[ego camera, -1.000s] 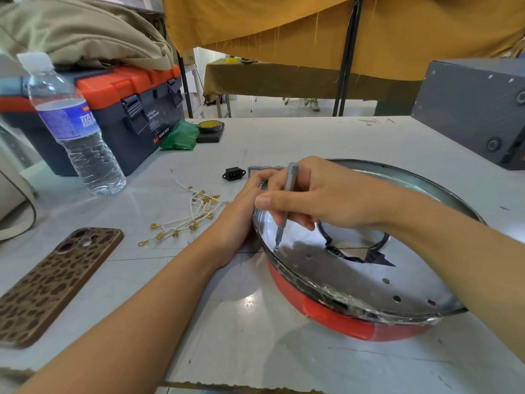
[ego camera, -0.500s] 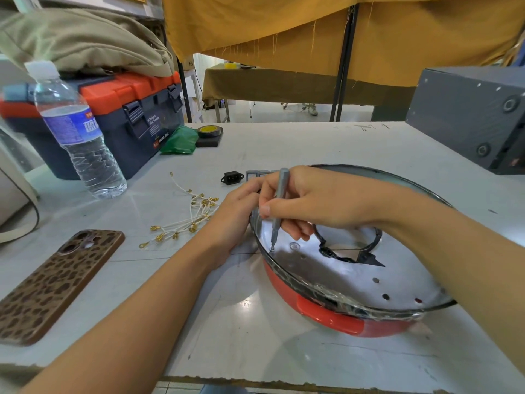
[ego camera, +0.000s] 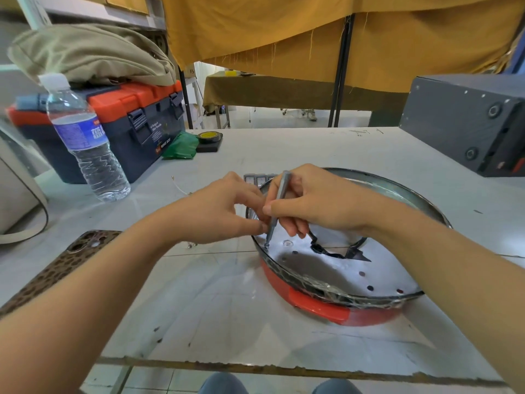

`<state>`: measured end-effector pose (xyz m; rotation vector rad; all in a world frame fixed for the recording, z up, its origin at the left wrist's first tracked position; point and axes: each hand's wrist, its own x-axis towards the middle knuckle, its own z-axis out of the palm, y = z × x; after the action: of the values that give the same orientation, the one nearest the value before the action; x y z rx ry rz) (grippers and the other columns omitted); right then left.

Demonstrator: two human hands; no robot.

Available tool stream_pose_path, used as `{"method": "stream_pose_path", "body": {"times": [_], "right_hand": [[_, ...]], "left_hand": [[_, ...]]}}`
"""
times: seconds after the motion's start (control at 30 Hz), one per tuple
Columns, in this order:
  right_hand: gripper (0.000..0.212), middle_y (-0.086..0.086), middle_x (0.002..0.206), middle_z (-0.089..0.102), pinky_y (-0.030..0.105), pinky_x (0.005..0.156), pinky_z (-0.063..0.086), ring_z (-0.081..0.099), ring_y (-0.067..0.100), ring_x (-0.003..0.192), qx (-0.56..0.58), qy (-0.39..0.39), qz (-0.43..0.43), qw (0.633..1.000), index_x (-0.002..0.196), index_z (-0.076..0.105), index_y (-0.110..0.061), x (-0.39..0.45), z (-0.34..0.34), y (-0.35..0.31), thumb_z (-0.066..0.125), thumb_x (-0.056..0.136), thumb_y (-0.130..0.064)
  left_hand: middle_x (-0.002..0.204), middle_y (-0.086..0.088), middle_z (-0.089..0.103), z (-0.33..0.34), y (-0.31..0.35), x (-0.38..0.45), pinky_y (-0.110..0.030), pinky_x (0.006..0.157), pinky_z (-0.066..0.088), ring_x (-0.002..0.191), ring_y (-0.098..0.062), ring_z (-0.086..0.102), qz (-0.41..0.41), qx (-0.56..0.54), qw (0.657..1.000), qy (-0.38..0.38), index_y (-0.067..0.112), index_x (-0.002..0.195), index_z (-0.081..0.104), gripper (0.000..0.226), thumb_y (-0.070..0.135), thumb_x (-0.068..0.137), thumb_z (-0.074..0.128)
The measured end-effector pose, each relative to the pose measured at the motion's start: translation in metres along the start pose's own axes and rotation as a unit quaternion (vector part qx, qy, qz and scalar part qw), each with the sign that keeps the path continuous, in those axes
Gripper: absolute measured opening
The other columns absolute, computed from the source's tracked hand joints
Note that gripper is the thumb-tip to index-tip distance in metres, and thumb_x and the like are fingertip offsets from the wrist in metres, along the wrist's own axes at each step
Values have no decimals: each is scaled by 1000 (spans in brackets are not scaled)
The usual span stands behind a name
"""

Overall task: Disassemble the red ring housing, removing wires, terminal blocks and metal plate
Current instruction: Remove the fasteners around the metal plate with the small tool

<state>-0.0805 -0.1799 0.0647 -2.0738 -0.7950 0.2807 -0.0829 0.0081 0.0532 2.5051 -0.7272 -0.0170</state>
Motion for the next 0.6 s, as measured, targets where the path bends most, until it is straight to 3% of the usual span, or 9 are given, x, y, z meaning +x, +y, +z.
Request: {"method": "stream_pose_path", "body": {"times": [0.13,0.23,0.4,0.6], "right_hand": [[28,1,48,57,18,49,44,49,11,42,-14,29,-12,999,73,63,-10,1,6,2,58,94,-28],[30,0,45,57,16,48,43,46,10,37,-25,20,-8,999,78,60,-7,1,7,3,52,97,-29],[18,-1,46,57,15,46,40,47,10,39,1,-3,4,1000,84,56,-7,1,7,5,48,98,-15],[9,1,54,58,16,48,43,54,6,47,8,1,-2,1000,81,58,-5,-1,3,7,54,89,-2]], "left_hand": [[65,17,62,-7,12,3,-15,53,36,61,-4,47,-11,50,998,-36,32,79,72,8,27,82,68],[51,23,59,-4,15,5,-7,44,34,44,-1,52,-41,39,996,-72,25,79,69,11,20,87,63],[81,4,69,6,13,1,-20,50,49,53,-16,67,-102,-104,985,-92,5,94,70,18,3,90,53],[91,-12,68,7,10,2,-22,59,55,57,-17,67,-108,-133,980,-102,0,99,68,22,-3,90,48]]}}
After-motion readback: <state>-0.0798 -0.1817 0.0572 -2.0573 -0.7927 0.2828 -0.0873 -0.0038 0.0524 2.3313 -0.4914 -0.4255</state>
